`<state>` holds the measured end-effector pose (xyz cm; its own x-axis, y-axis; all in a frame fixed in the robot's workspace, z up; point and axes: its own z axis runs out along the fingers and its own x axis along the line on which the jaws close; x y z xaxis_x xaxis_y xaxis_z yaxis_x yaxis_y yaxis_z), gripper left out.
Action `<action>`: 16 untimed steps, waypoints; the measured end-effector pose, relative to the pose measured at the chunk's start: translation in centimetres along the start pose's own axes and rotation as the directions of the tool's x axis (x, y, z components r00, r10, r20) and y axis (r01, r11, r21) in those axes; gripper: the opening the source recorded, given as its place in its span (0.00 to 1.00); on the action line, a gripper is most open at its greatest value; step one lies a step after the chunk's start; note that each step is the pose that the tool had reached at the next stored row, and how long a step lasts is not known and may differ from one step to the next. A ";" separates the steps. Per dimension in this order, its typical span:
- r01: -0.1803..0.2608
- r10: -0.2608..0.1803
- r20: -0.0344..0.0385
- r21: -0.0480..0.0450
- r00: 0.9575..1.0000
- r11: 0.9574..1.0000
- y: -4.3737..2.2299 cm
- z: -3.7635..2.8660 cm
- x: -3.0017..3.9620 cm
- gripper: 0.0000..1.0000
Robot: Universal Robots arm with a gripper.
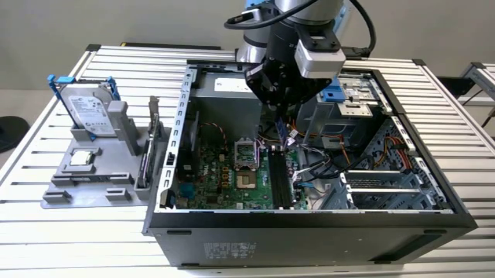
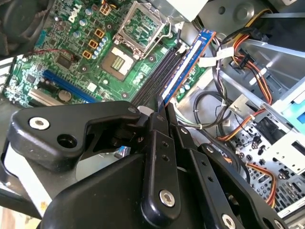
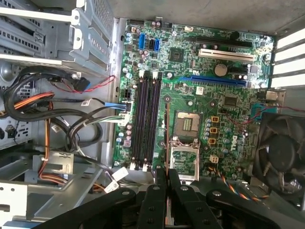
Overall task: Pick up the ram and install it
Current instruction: 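Insert the ram into the slot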
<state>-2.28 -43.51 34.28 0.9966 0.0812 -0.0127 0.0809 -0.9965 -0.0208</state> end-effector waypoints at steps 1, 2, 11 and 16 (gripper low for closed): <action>0.000 0.000 0.000 0.000 1.000 1.000 0.00 0.12 0.00 0.00; 0.000 0.000 0.000 0.000 1.000 1.000 0.01 0.22 0.00 0.00; 0.000 0.000 0.000 0.000 1.000 1.000 0.01 0.39 0.01 0.00; -0.004 0.004 0.001 0.000 1.000 1.000 0.15 0.41 0.01 0.00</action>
<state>-2.27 -43.66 33.86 0.9969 0.0773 -0.0139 0.0770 -0.9968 -0.0208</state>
